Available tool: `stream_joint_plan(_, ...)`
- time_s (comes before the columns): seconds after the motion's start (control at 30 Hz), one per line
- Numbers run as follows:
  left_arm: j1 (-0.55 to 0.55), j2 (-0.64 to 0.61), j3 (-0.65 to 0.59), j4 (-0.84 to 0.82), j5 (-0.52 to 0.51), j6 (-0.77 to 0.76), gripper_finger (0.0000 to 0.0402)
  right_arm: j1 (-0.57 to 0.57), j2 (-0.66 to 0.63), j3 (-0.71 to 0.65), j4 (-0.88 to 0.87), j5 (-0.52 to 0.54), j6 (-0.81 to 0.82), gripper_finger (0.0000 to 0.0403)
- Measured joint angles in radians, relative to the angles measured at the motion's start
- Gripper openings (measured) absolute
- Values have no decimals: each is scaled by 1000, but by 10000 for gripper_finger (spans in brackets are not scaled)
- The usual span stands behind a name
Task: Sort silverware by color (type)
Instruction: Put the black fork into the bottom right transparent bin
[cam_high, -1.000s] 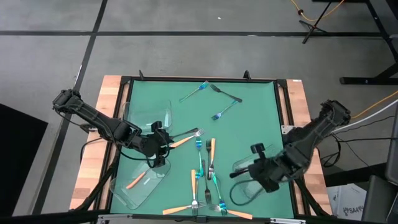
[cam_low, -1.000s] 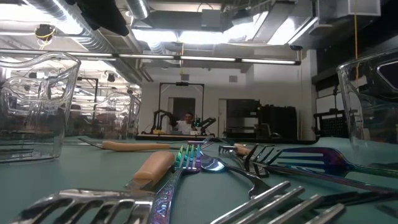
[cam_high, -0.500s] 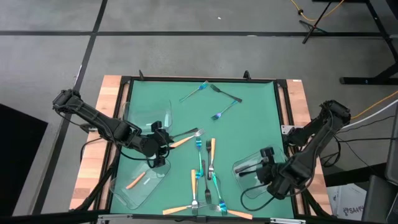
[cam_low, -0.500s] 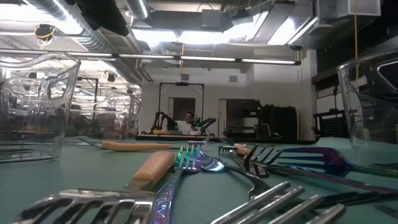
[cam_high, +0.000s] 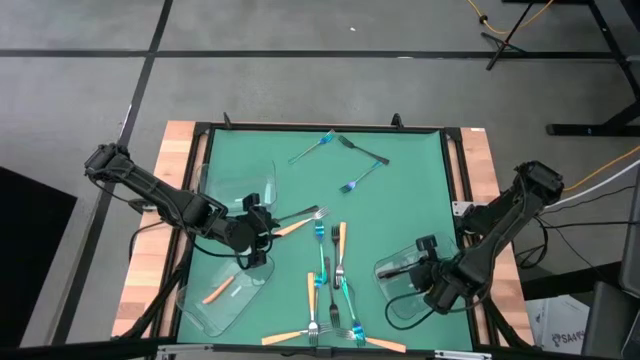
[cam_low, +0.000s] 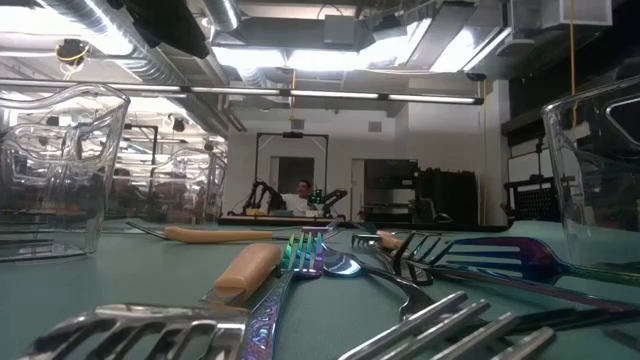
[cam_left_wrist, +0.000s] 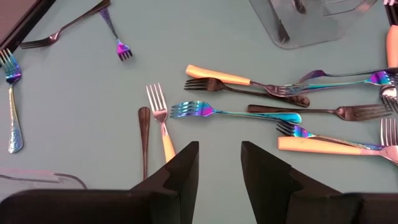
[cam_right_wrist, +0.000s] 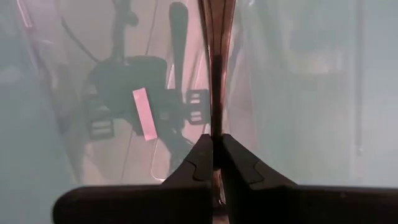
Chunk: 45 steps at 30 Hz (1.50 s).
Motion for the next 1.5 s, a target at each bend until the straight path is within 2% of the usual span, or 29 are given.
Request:
stream_joint_plan(0.37,0,0,0,0,-1,0,114,0,-1,-87,82,-39,2,5)
stream_joint_plan(1.5,0,0,0,0,-1,1,114,0,0,-91,81,-55,-1,5)
